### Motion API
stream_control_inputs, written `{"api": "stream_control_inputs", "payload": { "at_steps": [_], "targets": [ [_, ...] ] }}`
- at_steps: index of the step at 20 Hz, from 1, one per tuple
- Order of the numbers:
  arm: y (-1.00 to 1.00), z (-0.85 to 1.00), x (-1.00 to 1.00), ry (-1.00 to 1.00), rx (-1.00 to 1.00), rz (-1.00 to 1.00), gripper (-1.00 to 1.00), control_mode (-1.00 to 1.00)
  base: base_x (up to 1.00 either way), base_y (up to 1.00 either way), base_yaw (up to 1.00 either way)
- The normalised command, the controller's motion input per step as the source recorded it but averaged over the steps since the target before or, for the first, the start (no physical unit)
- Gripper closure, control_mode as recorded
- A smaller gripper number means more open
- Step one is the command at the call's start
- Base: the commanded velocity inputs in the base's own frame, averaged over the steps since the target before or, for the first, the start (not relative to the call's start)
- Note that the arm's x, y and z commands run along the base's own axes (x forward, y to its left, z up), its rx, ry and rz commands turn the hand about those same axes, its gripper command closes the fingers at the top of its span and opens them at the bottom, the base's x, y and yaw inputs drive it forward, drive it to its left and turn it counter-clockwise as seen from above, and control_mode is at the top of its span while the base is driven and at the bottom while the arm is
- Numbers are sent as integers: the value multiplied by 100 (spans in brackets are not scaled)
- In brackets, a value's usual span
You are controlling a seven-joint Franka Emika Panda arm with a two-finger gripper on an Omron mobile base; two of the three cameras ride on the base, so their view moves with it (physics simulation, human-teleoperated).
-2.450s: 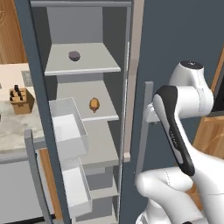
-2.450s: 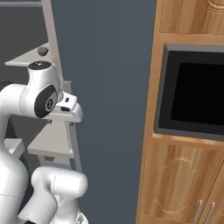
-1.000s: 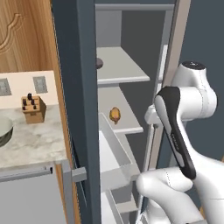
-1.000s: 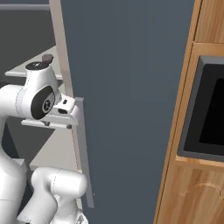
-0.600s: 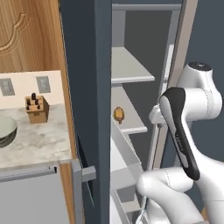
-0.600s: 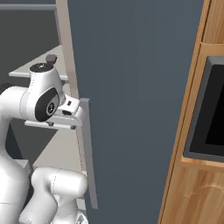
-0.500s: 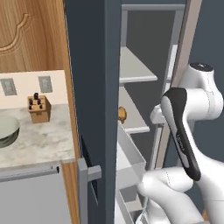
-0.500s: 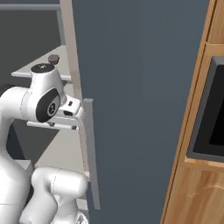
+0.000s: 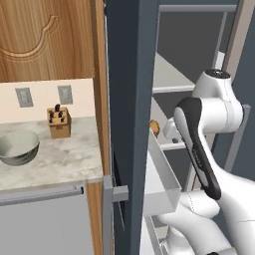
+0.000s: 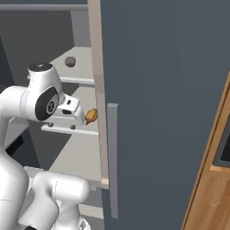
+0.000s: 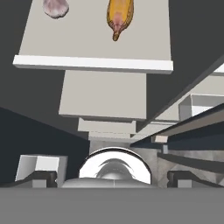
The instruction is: Take the eggplant, chicken drumstick, and garlic from the freezer and place them in the bowl on the counter.
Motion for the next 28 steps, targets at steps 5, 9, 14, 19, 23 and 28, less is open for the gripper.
{"api": "stream_control_inputs", "payload": {
  "at_steps": [5,9,14,19,23,28],
  "targets": [
    [0,0,0,0,0,0,-100,100,-1,-4,0],
    [0,0,0,0,0,0,-100,100,0,-28,0],
    [0,0,0,0,0,0,-100,100,1,-22,0],
    [0,0,0,0,0,0,-100,100,0,-1,0],
    [0,0,0,0,0,0,-100,100,1,5,0],
    [0,0,0,0,0,0,-100,100,19,20,0]
  ]
}}
